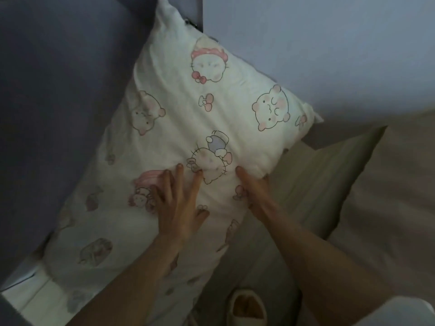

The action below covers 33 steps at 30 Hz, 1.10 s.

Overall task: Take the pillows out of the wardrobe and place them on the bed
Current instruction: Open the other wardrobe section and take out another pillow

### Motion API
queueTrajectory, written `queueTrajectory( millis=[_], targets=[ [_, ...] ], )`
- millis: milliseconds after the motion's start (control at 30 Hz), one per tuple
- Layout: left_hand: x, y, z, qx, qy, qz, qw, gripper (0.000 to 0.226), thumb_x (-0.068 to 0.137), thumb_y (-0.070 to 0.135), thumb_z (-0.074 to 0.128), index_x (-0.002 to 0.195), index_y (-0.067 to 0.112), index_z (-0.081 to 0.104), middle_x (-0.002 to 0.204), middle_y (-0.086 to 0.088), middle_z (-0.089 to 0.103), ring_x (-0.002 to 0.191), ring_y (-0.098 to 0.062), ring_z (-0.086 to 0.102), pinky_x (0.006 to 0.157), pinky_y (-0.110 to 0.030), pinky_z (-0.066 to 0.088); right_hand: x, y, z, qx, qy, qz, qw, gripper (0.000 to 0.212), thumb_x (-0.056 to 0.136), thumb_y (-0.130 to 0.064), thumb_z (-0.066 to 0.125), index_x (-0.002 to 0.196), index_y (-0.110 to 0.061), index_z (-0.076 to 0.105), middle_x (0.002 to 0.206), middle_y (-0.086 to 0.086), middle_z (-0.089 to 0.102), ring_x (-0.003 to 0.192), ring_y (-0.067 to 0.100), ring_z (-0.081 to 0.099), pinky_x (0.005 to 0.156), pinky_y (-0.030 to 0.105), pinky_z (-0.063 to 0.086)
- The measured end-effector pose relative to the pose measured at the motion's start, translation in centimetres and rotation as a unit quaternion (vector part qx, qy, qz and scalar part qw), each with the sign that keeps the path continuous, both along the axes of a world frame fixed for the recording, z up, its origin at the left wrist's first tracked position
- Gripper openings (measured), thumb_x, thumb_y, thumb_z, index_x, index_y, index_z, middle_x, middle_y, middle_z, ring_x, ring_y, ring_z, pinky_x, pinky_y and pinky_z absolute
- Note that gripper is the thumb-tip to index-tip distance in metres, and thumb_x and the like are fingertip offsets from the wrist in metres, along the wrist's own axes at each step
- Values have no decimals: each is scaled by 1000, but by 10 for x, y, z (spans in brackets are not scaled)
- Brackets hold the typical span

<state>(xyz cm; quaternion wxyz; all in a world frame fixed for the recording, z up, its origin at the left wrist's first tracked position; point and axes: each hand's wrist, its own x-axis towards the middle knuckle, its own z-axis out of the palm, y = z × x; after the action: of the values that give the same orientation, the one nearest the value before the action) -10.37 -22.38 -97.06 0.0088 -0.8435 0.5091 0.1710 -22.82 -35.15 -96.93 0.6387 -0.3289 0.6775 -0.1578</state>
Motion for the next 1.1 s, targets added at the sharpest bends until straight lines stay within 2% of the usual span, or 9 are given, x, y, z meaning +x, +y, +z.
queueTrajectory(
  millis=[67,133,233,367,533,667,833,1000,1100],
  targets=[
    [-2,8,10,1,27,3,1000,105,53,65,68,141,28,25,151,-18,13,135,-46,13,94,-74,26,6,0,21,-4,-14,-12,1000,39,77,-23,74,109,-11,55,113,10,63,92,21,63,82,37,55],
    [-5,17,35,18,71,20,997,115,50,78,58,144,31,13,154,-18,8,139,-45,7,98,-73,21,7,6,48,1,-33,-17,999,20,82,-13,67,100,-11,59,104,11,66,83,19,65,72,28,57],
    [-8,25,92,29,145,50,988,124,46,84,50,142,34,-10,156,-14,0,142,-38,-2,106,-68,18,17,20,108,8,-59,-14,998,21,84,-10,65,104,-7,58,88,6,67,71,12,67,54,19,56],
    [-14,43,183,10,197,100,975,133,43,72,66,140,32,-15,156,-15,2,142,-35,3,110,-57,23,41,47,196,30,-112,7,993,44,83,-7,63,124,-9,48,109,15,65,90,25,67,64,28,59],
    [-13,63,296,-75,147,153,974,118,57,38,83,146,11,11,149,-16,26,135,-32,30,107,-41,33,63,72,310,43,-141,37,988,56,75,-16,64,128,-16,44,117,12,62,104,30,62,89,49,53],
    [-18,79,374,-93,140,119,978,96,63,12,77,144,13,24,139,-14,43,124,-32,45,100,-40,40,47,83,390,40,-91,58,993,60,71,-23,66,124,-24,39,115,7,59,105,29,58,93,49,50],
    [-47,94,474,-102,152,78,980,80,67,13,80,136,7,40,122,-17,59,105,-33,59,89,-37,49,5,92,491,-32,-37,110,993,68,48,-47,59,109,-23,45,99,7,65,90,29,64,81,50,56],
    [-81,71,568,-125,144,-10,982,61,73,20,76,127,5,50,114,-12,65,95,-32,65,92,-38,47,-55,83,590,-138,29,97,985,55,57,-41,54,106,-14,48,97,10,64,88,30,62,79,50,55],
    [-108,50,607,-127,185,-45,974,43,79,18,69,118,6,56,102,-13,68,81,-29,65,82,-25,50,-95,74,633,-205,54,70,975,44,63,-36,51,100,-12,50,97,10,64,89,33,61,78,52,54]
  ],
)
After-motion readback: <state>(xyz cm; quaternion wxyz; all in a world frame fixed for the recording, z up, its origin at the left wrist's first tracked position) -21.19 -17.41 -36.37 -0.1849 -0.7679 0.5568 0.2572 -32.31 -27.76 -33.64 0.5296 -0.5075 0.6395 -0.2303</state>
